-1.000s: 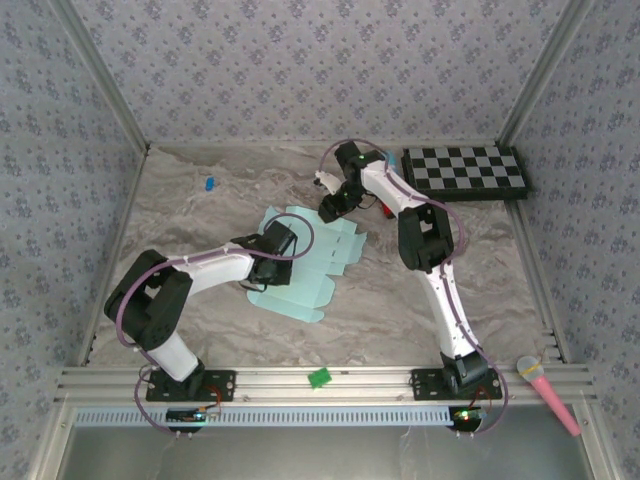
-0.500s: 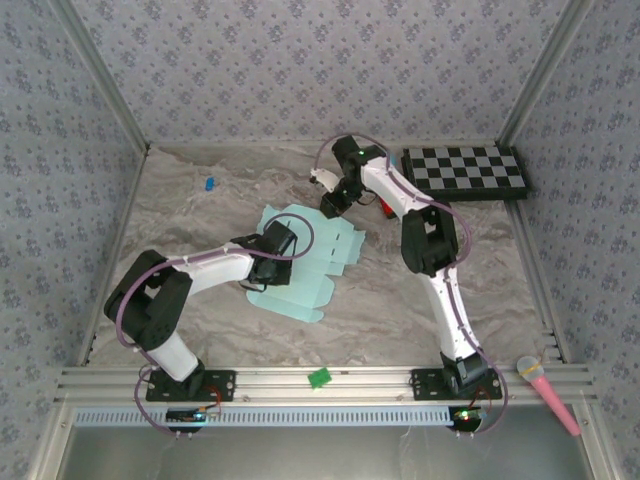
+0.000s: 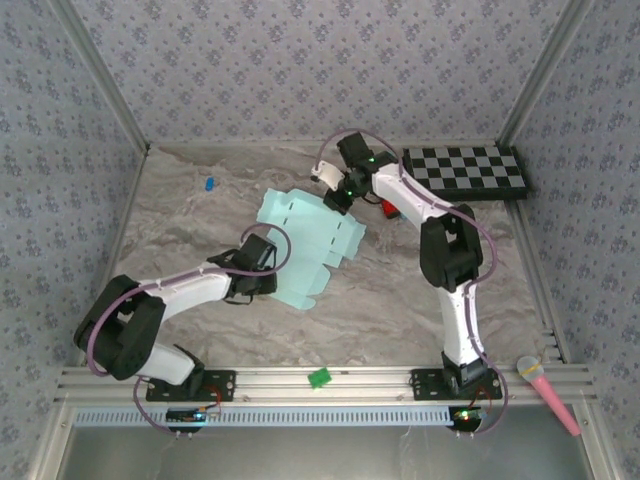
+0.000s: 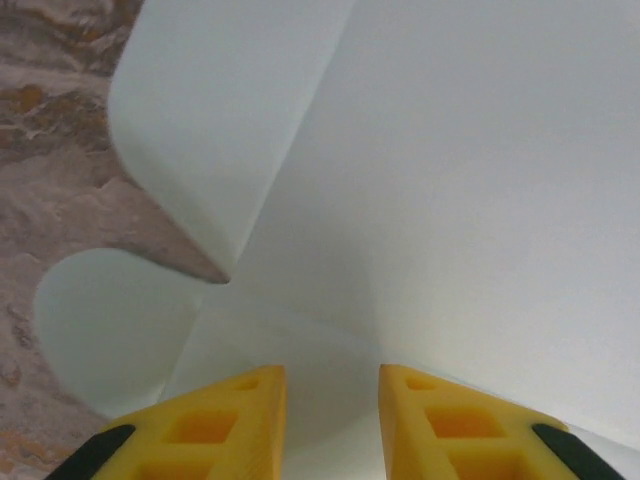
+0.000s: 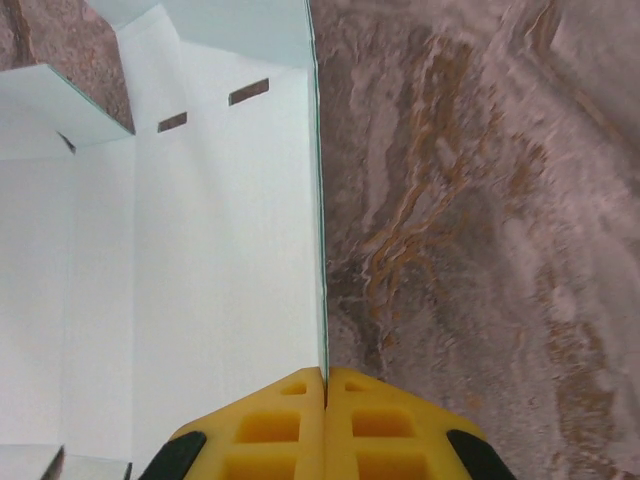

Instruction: Fold the paper box

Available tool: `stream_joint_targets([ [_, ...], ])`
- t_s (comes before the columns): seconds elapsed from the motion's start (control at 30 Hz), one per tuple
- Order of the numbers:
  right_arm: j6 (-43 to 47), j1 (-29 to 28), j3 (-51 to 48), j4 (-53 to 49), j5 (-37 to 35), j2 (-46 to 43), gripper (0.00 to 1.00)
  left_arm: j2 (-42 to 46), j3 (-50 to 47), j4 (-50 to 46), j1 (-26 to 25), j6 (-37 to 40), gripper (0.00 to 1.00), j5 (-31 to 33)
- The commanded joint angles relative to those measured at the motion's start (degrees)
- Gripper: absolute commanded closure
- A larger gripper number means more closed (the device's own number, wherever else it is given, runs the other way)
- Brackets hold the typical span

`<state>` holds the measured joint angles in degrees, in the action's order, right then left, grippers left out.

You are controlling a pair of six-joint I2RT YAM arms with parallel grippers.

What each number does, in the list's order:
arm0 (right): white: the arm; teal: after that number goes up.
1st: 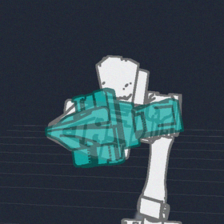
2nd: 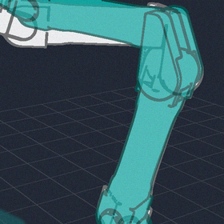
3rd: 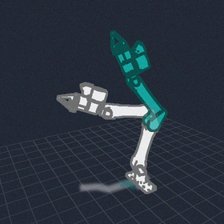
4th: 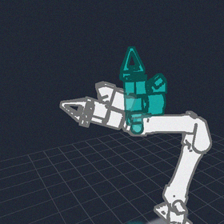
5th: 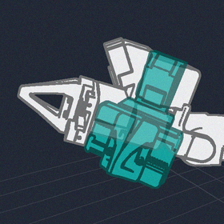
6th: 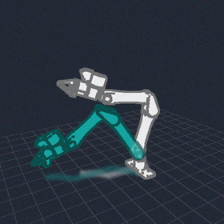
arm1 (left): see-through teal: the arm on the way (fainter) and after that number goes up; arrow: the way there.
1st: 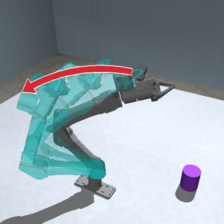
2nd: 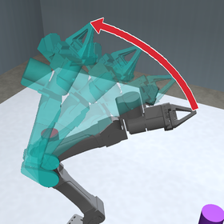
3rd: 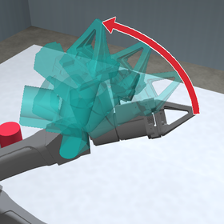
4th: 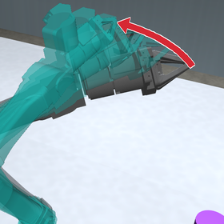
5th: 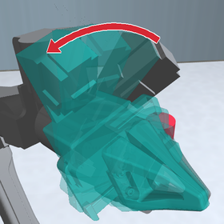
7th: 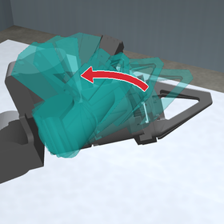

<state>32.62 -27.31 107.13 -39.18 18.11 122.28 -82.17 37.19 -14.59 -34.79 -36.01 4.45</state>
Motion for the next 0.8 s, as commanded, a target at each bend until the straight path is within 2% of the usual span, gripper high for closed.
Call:
stream_joint_targets([
  [0.0, 3.3, -1.2, -1.9, 4.5, -3.3, -3.3, 0.97, 0.6, -1.7, 4.1, 1.6, -3.2, 0.73, -4.1],
  [0.17, 4.3, -2.3, -6.7, 11.1, -5.6, -6.7, 0.98, 0.5, -3.5, 7.5, 2.3, -4.7, 0.90, -5.1],
  [0.3, 5.9, -3.6, -12.7, 18.0, -8.4, -10.1, 0.98, -0.9, -4.1, 9.8, 2.7, -6.0, 1.00, -6.2],
  [0.77, 15.8, -10.5, -32.8, 44.9, -24.7, -17.2, 0.99, -4.6, -3.2, 15.6, 2.7, -9.9, 1.00, -6.6],
])
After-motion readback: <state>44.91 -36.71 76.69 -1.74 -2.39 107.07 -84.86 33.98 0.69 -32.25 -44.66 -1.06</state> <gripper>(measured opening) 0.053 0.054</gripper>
